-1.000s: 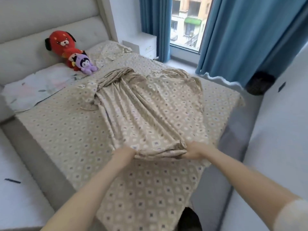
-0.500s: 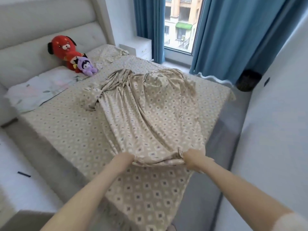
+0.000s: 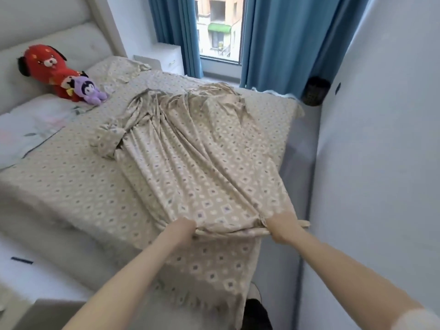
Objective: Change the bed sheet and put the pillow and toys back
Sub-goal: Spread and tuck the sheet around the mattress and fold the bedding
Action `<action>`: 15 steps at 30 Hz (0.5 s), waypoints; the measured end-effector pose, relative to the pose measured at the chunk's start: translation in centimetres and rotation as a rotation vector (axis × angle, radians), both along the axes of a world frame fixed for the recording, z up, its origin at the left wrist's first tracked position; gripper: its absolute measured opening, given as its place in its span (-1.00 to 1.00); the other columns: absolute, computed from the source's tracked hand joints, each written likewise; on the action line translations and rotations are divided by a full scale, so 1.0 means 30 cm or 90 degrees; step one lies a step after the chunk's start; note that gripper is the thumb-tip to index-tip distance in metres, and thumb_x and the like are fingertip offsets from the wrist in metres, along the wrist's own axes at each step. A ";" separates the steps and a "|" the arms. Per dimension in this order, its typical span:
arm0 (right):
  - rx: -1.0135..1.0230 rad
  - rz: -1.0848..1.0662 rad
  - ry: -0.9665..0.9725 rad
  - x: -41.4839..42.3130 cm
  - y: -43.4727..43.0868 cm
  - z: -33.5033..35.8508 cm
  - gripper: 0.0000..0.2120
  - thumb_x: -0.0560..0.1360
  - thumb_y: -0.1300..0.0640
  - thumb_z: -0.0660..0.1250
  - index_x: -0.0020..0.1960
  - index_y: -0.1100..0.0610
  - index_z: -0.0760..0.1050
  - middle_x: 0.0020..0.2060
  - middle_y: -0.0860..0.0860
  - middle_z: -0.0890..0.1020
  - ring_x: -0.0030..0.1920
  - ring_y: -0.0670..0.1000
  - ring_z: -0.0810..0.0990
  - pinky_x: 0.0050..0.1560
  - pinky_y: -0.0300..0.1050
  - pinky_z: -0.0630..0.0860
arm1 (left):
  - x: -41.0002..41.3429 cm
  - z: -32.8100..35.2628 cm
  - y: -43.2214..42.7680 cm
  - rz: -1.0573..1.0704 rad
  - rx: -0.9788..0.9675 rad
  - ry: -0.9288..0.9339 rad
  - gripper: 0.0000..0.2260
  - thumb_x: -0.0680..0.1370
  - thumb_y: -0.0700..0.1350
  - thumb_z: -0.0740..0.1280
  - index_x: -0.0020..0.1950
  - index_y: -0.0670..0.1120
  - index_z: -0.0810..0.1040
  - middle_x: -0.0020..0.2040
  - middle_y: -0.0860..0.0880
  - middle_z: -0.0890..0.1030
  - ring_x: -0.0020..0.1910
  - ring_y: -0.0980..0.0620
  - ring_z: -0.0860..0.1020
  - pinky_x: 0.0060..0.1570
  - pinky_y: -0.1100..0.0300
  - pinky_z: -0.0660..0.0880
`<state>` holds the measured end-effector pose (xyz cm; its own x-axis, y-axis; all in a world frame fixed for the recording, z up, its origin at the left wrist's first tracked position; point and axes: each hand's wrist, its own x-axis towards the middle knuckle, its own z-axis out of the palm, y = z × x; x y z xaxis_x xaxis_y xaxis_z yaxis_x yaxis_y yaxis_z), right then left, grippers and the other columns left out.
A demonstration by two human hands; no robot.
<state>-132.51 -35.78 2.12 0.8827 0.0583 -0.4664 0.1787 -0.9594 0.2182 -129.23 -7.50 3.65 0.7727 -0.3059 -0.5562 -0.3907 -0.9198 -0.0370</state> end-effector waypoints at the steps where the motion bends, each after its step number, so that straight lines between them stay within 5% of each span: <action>1: -0.004 -0.008 0.012 -0.054 0.016 -0.012 -0.68 0.49 0.27 0.21 0.23 0.12 0.46 0.10 0.10 0.61 0.10 0.13 0.58 0.09 -0.06 0.46 | -0.035 -0.013 0.015 -0.011 0.001 0.011 -0.76 0.53 -0.26 0.14 0.14 -0.17 0.49 0.12 -0.16 0.56 0.09 -0.14 0.56 -0.02 0.09 0.48; 5: 0.026 -0.065 0.010 -0.262 0.081 -0.041 -0.76 0.49 0.31 0.19 0.06 0.16 0.57 0.04 0.11 0.61 0.07 0.14 0.59 -0.02 -0.06 0.50 | -0.188 -0.053 0.080 -0.045 -0.007 0.065 -0.75 0.54 -0.23 0.13 0.18 -0.18 0.46 0.17 -0.21 0.53 0.14 -0.17 0.52 0.03 0.06 0.46; 10: 0.043 -0.113 0.034 -0.464 0.134 -0.080 -0.78 0.48 0.28 0.22 0.06 0.14 0.58 0.08 0.09 0.58 0.11 0.12 0.57 0.00 -0.05 0.50 | -0.334 -0.106 0.129 -0.037 -0.044 0.109 -0.58 0.55 -0.02 0.21 0.40 -0.05 0.33 0.26 -0.18 0.50 0.22 -0.18 0.49 0.09 0.09 0.44; 15: 0.054 -0.115 0.036 -0.573 0.164 -0.120 -0.77 0.48 0.29 0.23 0.07 0.14 0.58 0.10 0.10 0.56 0.13 0.12 0.55 0.01 -0.05 0.50 | -0.428 -0.158 0.154 -0.034 -0.020 0.098 -0.54 0.54 -0.06 0.21 0.45 0.01 0.27 0.27 -0.13 0.51 0.24 -0.15 0.48 0.10 0.06 0.45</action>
<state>-149.70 -30.84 -1.46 0.8546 -0.0568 -0.5161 0.0122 -0.9915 0.1293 -142.08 -2.88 -1.07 0.6618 -0.3629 -0.6560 -0.4375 -0.8975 0.0552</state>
